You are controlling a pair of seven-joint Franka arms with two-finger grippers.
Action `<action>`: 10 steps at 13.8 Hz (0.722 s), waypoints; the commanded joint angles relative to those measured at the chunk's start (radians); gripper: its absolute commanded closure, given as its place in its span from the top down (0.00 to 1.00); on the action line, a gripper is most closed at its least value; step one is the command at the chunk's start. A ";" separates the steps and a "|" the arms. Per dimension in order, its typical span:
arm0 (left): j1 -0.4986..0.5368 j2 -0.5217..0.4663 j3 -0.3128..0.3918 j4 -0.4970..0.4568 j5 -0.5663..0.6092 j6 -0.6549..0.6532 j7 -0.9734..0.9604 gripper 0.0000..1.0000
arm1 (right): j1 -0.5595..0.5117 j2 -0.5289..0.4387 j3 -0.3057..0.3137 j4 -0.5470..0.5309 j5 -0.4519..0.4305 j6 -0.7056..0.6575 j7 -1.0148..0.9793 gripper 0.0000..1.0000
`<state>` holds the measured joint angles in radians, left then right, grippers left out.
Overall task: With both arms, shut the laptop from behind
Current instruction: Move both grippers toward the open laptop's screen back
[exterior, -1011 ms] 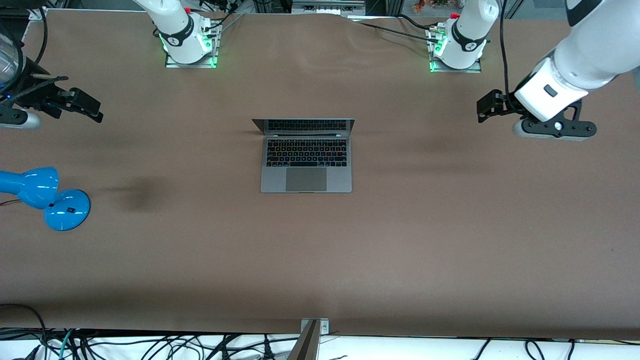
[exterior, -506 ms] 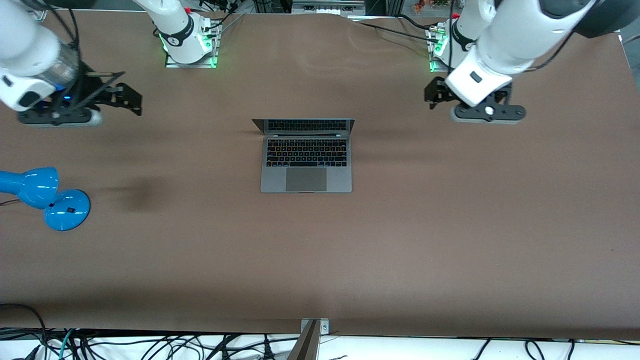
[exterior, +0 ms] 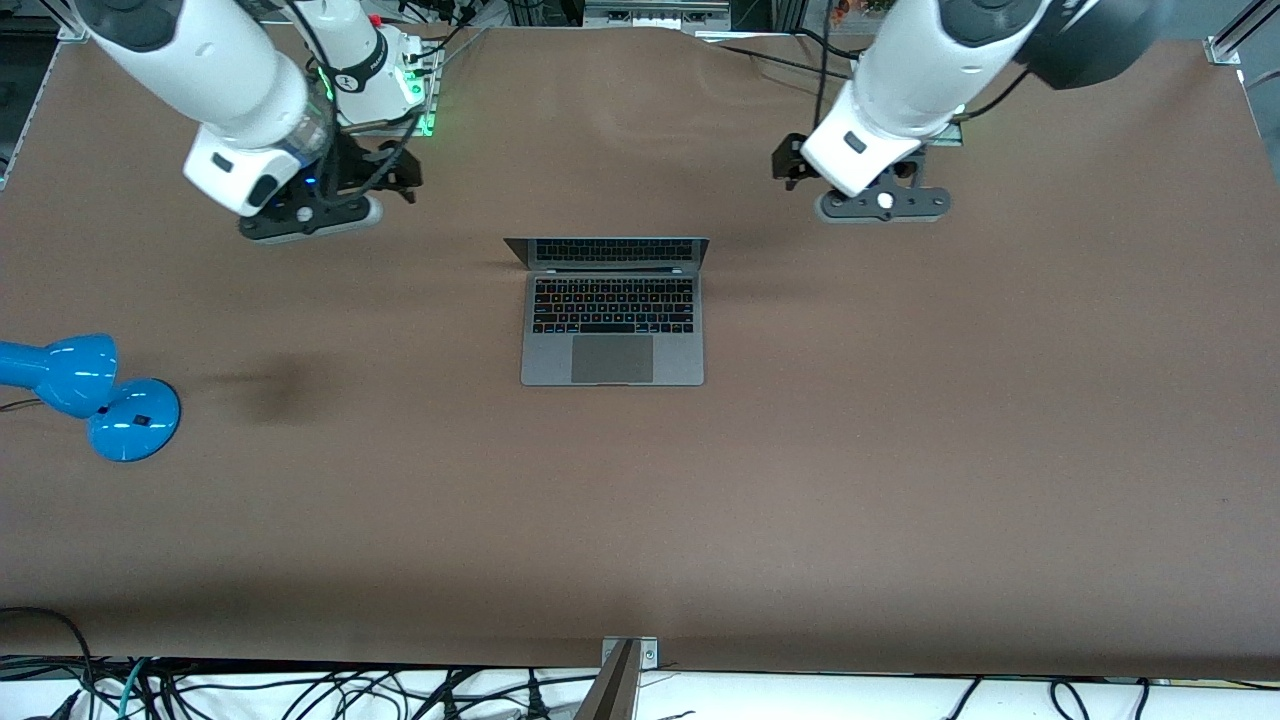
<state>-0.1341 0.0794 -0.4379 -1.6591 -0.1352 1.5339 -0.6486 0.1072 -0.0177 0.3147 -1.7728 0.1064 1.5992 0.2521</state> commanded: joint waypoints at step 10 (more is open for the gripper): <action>-0.044 0.149 -0.165 -0.082 -0.021 0.229 -0.264 0.00 | 0.063 0.080 0.112 -0.163 0.179 0.119 0.174 0.04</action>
<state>-0.1509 0.1974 -0.5994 -1.7560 -0.1381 1.7399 -0.8319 0.1576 0.0517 0.4281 -1.8915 0.2385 1.6738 0.4140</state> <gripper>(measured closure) 0.304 0.952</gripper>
